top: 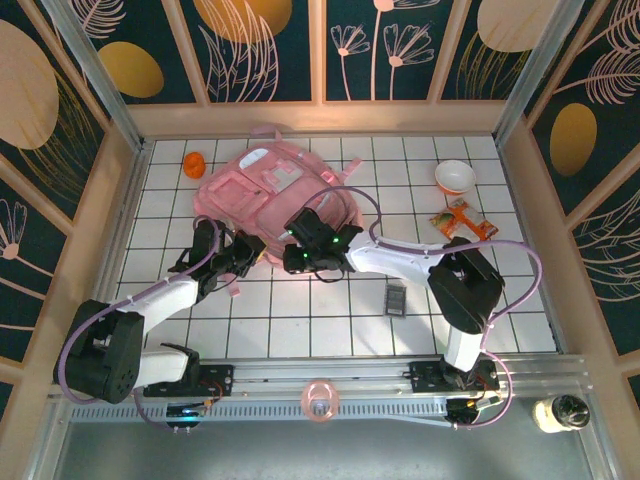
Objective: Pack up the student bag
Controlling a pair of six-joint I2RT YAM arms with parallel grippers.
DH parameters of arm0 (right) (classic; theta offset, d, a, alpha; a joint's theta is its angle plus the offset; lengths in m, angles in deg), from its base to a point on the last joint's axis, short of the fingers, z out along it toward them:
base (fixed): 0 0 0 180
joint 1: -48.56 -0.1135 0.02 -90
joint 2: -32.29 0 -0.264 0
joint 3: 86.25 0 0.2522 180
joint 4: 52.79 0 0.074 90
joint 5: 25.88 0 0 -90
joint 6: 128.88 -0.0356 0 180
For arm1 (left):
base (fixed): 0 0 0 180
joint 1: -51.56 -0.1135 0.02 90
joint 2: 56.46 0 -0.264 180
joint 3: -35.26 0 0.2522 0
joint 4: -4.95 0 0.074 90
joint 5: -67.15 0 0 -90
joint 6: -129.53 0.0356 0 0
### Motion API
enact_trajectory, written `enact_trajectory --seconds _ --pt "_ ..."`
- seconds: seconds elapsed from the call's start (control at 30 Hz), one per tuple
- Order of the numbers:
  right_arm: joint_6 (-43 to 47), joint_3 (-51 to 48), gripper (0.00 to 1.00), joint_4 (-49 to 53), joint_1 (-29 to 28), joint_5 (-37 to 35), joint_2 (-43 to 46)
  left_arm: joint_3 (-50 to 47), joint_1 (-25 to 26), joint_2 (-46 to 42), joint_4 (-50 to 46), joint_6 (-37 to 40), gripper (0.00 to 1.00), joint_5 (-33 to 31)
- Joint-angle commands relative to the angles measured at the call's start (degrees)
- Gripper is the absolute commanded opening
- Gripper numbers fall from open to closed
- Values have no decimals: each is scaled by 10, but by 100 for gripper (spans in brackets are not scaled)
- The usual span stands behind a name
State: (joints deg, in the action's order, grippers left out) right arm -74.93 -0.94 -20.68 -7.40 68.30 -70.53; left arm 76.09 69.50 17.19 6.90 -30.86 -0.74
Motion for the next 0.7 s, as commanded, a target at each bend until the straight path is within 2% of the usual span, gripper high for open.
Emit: enact_trajectory --seconds 0.0,0.13,0.33,0.67 --pt "2 16 16 -5 -5 4 -14 0 -1 -7 56 -8 0 19" --pt "3 19 0 16 -5 -11 -10 -1 -1 -10 44 -1 0 6" --pt "6 4 0 48 6 -27 52 -1 -1 -15 9 35 0 -52" --pt "12 2 0 29 9 44 83 3 -1 -3 30 25 0 -42"
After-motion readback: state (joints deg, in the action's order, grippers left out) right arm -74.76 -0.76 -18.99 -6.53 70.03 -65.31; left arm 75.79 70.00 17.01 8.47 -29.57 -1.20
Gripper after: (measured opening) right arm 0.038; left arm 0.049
